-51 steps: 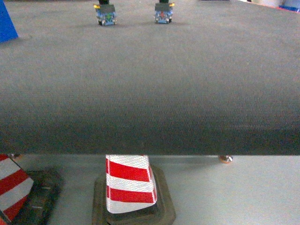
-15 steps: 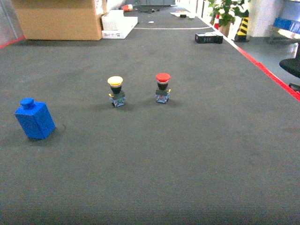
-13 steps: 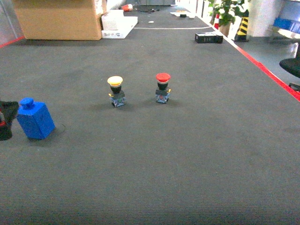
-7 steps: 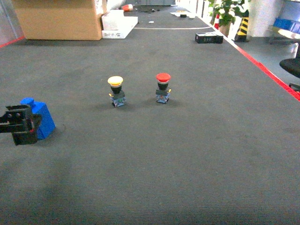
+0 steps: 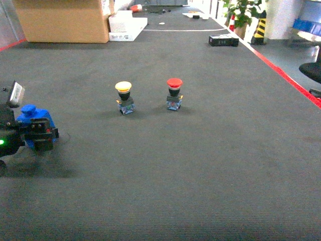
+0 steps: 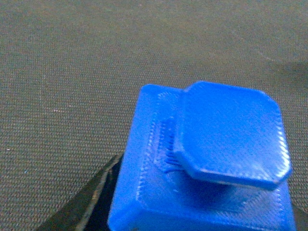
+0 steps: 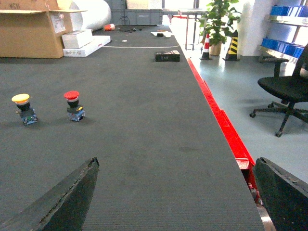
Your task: Pick blue part to blue bin on bottom shelf
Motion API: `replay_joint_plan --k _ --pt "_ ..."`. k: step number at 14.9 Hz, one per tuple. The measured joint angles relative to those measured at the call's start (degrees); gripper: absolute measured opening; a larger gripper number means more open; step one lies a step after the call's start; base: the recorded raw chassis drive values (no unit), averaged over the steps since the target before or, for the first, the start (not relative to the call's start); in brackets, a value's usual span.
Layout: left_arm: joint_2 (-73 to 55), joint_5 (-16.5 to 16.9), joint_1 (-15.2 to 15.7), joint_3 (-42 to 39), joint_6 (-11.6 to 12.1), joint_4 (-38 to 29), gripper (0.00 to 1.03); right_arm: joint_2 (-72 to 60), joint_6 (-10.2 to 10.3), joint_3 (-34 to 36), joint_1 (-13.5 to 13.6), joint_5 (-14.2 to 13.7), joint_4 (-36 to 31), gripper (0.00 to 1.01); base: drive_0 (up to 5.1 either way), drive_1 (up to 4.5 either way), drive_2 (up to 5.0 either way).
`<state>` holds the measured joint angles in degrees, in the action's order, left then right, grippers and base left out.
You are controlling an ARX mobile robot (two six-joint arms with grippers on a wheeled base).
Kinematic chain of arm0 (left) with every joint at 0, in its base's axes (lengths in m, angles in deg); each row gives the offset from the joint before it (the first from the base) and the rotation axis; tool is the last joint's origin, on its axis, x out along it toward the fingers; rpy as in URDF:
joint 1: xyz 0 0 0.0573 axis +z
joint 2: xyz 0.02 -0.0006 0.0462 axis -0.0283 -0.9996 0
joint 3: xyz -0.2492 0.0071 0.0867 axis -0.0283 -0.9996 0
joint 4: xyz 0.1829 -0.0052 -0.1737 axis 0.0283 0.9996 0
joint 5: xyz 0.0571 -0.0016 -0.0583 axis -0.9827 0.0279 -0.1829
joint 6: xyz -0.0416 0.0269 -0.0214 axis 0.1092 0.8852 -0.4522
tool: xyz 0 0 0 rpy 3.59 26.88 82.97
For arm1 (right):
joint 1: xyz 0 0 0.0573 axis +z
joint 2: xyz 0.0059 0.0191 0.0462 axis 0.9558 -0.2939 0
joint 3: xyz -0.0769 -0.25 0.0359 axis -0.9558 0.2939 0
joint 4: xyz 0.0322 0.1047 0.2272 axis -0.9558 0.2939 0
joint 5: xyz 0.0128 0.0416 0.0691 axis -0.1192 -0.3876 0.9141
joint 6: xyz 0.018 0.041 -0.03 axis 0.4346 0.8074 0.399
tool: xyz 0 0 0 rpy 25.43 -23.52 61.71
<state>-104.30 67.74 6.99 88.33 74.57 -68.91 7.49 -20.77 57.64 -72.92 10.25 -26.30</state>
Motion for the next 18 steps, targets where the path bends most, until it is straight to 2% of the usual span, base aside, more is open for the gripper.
replay_joint_plan --k 2,6,8,10,12,15,18 --pt "-0.15 -0.13 0.00 0.04 0.02 -0.04 0.47 0.00 0.02 0.00 0.00 0.00 0.00 0.98 0.0 0.00 0.0" --pt "0.68 -0.11 -0.20 -2.10 -0.52 -2.05 0.44 0.00 0.02 0.00 0.00 0.00 0.00 0.98 0.0 0.00 0.0" --pt "4.31 -1.09 -0.39 -8.28 -2.08 -6.14 0.44 0.00 0.00 0.00 0.00 0.00 0.00 0.98 0.0 0.00 0.0" --pt "12.17 -4.50 -0.81 -18.12 -1.53 -15.10 0.44 0.02 0.02 0.00 0.00 0.00 0.00 0.98 0.0 0.00 0.0" --pt "22.97 -6.03 -1.05 -25.94 -2.16 -14.56 0.44 0.00 0.02 0.00 0.00 0.00 0.02 0.98 0.0 0.00 0.0" --pt "45.22 -10.93 -4.70 -36.41 -2.58 -4.76 0.44 0.00 0.02 0.00 0.00 0.02 0.02 0.98 0.0 0.00 0.0" --pt "75.89 -18.64 -11.10 -40.44 -2.56 15.37 0.44 0.00 0.02 0.00 0.00 0.00 0.00 0.98 0.0 0.00 0.0"
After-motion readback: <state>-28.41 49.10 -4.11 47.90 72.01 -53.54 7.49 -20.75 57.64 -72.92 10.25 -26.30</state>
